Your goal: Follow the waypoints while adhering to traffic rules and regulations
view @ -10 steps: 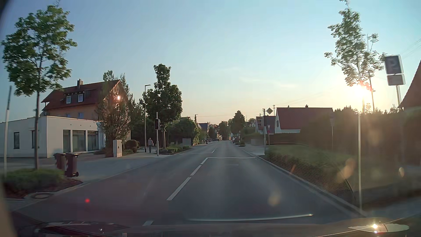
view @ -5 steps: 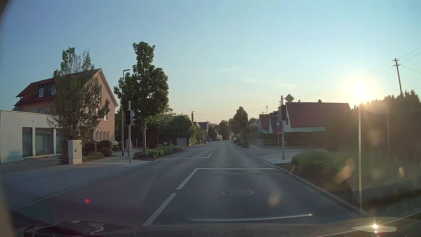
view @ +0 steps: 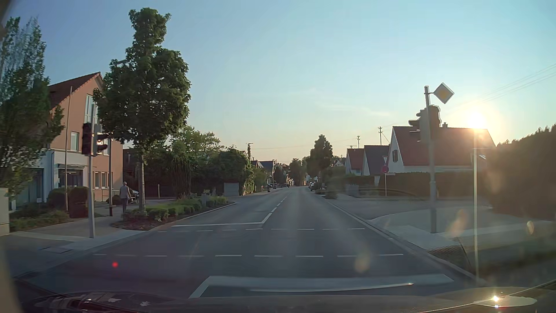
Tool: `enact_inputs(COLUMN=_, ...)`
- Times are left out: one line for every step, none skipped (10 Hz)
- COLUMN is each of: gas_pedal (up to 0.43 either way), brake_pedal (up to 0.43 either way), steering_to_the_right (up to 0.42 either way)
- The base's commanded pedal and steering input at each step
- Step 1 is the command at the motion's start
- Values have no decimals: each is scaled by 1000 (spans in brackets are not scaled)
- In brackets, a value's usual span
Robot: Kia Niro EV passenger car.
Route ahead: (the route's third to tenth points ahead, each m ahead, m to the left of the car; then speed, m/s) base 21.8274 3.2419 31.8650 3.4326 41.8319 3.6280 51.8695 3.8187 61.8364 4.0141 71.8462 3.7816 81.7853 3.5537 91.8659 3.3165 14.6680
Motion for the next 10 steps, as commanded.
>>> enact_inputs(gas_pedal=110, brake_pedal=12, steering_to_the_right=-1)
enact_inputs(gas_pedal=110, brake_pedal=12, steering_to_the_right=1)
enact_inputs(gas_pedal=110, brake_pedal=18, steering_to_the_right=3)
enact_inputs(gas_pedal=110, brake_pedal=18, steering_to_the_right=3)
enact_inputs(gas_pedal=110, brake_pedal=18, steering_to_the_right=1)
enact_inputs(gas_pedal=110, brake_pedal=18, steering_to_the_right=1)
enact_inputs(gas_pedal=110, brake_pedal=18, steering_to_the_right=1)
enact_inputs(gas_pedal=110, brake_pedal=18, steering_to_the_right=1)
enact_inputs(gas_pedal=110, brake_pedal=12, steering_to_the_right=1)
enact_inputs(gas_pedal=110, brake_pedal=18, steering_to_the_right=1)
